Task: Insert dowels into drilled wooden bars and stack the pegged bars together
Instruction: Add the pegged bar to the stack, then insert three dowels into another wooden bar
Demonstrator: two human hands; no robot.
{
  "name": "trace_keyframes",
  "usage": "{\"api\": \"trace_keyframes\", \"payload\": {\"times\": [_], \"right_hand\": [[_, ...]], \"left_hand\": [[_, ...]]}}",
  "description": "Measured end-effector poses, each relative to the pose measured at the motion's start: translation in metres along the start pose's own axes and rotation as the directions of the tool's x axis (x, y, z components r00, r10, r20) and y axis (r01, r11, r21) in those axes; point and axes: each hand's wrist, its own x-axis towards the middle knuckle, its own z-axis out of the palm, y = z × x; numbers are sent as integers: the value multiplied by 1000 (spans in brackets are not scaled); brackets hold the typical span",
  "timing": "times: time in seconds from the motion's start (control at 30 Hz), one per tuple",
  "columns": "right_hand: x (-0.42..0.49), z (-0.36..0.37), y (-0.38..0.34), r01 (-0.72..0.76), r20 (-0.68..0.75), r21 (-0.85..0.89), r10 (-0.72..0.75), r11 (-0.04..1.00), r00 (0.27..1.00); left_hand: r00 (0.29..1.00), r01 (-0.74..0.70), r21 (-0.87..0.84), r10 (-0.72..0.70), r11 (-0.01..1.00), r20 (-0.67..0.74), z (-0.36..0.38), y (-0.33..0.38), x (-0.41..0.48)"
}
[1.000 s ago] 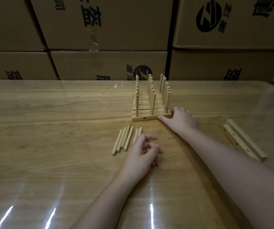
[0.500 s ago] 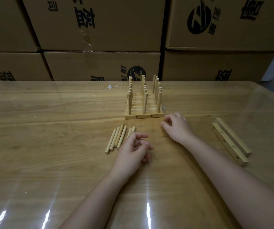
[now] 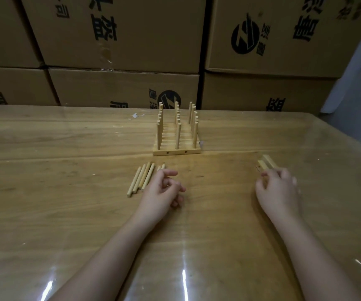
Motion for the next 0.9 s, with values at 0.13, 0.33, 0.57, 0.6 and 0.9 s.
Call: {"api": "trace_keyframes", "payload": {"times": [0.13,0.33,0.57,0.6,0.9], "right_hand": [[3,7,2,-37,-14,-47,36,998,999],[2,13,-6,175,17,-32,-174,984,985],[-16,14,-35,533,147,165,-555,830,819],[-18,14,-37,560,153,186,-587,807,795],[-37,11,-54,813,-98,290,-829,505,550]], "left_hand": [[1000,1,2,-1,1000,-1,1,-2,2],[1000,9,-7,-9,1000,3,1,-5,1],[995,-101,232,98,967,22,-4,-7,3],[990,-139,275,132,951,42,-4,-7,2],[952,-285,451,198,846,232,0,-9,-2]]}}
